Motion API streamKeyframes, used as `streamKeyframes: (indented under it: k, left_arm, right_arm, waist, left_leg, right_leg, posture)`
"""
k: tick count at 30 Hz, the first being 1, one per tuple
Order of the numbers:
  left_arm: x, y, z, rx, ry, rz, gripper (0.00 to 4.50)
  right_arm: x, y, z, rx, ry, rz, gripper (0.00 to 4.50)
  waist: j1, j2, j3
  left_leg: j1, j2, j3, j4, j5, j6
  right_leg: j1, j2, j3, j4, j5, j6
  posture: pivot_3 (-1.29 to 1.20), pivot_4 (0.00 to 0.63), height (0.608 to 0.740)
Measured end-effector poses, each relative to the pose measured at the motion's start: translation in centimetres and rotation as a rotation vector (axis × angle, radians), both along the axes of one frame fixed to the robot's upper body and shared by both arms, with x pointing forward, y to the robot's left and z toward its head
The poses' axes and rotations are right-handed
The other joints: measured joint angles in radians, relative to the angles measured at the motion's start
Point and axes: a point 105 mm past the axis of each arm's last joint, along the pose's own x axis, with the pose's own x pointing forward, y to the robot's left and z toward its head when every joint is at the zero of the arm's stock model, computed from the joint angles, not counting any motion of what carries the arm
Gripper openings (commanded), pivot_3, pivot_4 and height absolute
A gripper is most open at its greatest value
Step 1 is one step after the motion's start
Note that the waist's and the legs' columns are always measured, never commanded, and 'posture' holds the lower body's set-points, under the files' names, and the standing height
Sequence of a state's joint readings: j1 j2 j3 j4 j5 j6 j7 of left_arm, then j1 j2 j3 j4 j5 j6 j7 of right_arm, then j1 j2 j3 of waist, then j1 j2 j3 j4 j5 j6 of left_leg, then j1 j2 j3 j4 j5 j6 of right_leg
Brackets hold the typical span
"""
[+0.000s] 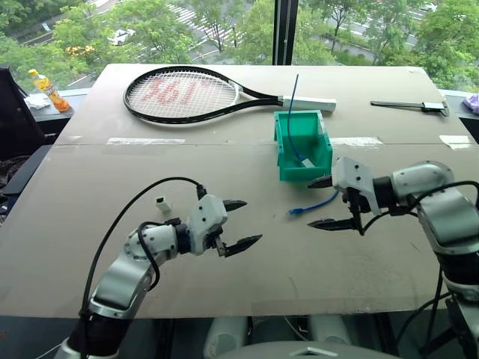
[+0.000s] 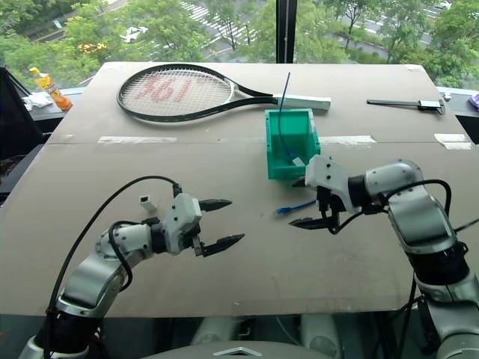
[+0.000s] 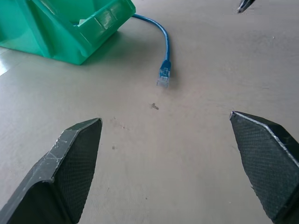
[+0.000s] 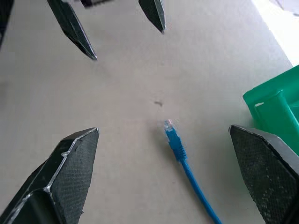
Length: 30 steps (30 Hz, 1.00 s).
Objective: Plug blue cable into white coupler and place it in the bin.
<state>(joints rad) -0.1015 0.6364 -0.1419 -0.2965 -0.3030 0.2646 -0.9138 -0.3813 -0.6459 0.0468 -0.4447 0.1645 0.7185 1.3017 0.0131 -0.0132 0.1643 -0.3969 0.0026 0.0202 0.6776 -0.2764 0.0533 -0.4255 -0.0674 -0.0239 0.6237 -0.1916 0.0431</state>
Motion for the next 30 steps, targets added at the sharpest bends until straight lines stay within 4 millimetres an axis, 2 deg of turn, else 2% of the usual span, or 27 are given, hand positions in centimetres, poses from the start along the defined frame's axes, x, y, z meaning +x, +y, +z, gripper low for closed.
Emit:
streamKeyframes:
  k: [3, 6, 11, 16, 19, 21, 22, 24, 27, 30]
  left_arm:
    - [1.9, -1.5, -0.2, 0.017, 0.006, -0.04, 4.5]
    - [3.5, -2.3, -1.1, 0.05, 0.032, -0.062, 4.5]
    - [4.4, -4.5, -2.3, 0.068, 0.045, -0.134, 4.5]
    - [5.7, -6.5, -2.0, 0.068, 0.029, -0.172, 4.5]
    - [5.7, -7.0, -2.1, 0.073, 0.035, -0.188, 3.76]
    - [5.7, -6.9, -2.3, 0.091, 0.04, -0.199, 2.92]
    - [5.7, -6.9, -2.2, 0.098, 0.039, -0.204, 2.29]
    - [5.7, -6.6, -2.3, 0.114, 0.034, -0.214, 1.38]
    - [5.6, -6.3, -2.3, 0.127, 0.025, -0.222, 0.16]
    - [5.4, -6.3, -2.3, 0.129, 0.008, -0.239, 0.05]
  right_arm:
    - [-1.6, -2.2, -1.3, 0.08, -0.027, -0.188, 4.4]
    - [-3.6, -3.5, -2.9, 0.136, -0.019, -0.342, 4.4]
    - [-5.4, -5.1, -3.1, 0.135, -0.091, -0.454, 4.4]
    - [-6.6, -6.7, -3.4, 0.118, -0.146, -0.522, 4.4]
    - [-6.7, -6.9, -3.3, 0.12, -0.166, -0.533, 4.5]
    - [-6.8, -7.1, -3.3, 0.118, -0.174, -0.543, 4.5]
    - [-6.8, -7.2, -3.3, 0.116, -0.175, -0.547, 4.5]
    - [-6.9, -7.3, -3.4, 0.118, -0.172, -0.559, 4.5]
    - [-6.9, -7.4, -3.4, 0.124, -0.171, -0.576, 4.5]
    - [-6.8, -7.0, -3.8, 0.158, -0.137, -0.599, 4.5]
  waist:
    - [0.015, -0.001, -0.001]
    - [0.018, 0.0, -0.001]
    - [0.001, -0.002, -0.001]
    - [0.001, -0.002, -0.001]
    - [0.001, -0.002, -0.001]
    - [0.001, -0.002, -0.001]
    - [0.002, -0.002, -0.001]
    - [0.002, -0.002, -0.002]
    - [0.002, -0.002, -0.002]
    - [0.002, -0.002, -0.002]
  left_leg:
    - [0.0, 0.0, -0.003, 0.002, 0.0, 0.0]
    - [0.0, 0.0, 0.0, 0.003, 0.0, 0.0]
    - [0.001, 0.001, 0.0, 0.007, 0.0, 0.0]
    - [0.002, 0.001, 0.0, 0.007, 0.0, 0.0]
    - [0.002, 0.001, 0.0, 0.007, 0.0, 0.0]
    - [0.002, 0.001, -0.001, 0.007, 0.0, 0.0]
    - [0.002, 0.001, -0.001, 0.007, 0.0, 0.0]
    - [0.002, 0.001, -0.001, 0.007, 0.0, 0.0]
    - [0.002, 0.001, -0.001, 0.007, 0.0, 0.0]
    - [0.002, 0.001, -0.001, 0.007, 0.0, 0.0]
  right_leg:
    - [0.002, 0.002, -0.003, 0.0, 0.0, 0.001]
    - [0.002, 0.003, 0.001, 0.001, 0.0, 0.001]
    - [0.003, 0.003, 0.001, 0.001, -0.003, 0.004]
    - [0.003, 0.004, 0.002, 0.002, -0.003, 0.004]
    - [0.003, 0.004, 0.003, 0.002, -0.003, 0.004]
    - [0.003, 0.004, 0.003, 0.002, -0.003, 0.004]
    - [0.003, 0.004, 0.003, 0.002, -0.003, 0.004]
    - [0.003, 0.004, 0.003, 0.002, -0.003, 0.004]
    - [0.003, 0.004, 0.003, 0.002, -0.003, 0.004]
    - [0.003, 0.004, 0.003, 0.002, -0.003, 0.004]
  posture:
    - [0.0, 0.15, 0.74]
    - [0.0, 0.15, 0.74]
    - [0.0, 0.15, 0.74]
    - [0.0, 0.15, 0.74]
    - [0.0, 0.15, 0.74]
    - [0.0, 0.15, 0.74]
    - [0.0, 0.15, 0.74]
    - [0.0, 0.15, 0.74]
    - [0.0, 0.15, 0.74]
    - [0.0, 0.15, 0.74]
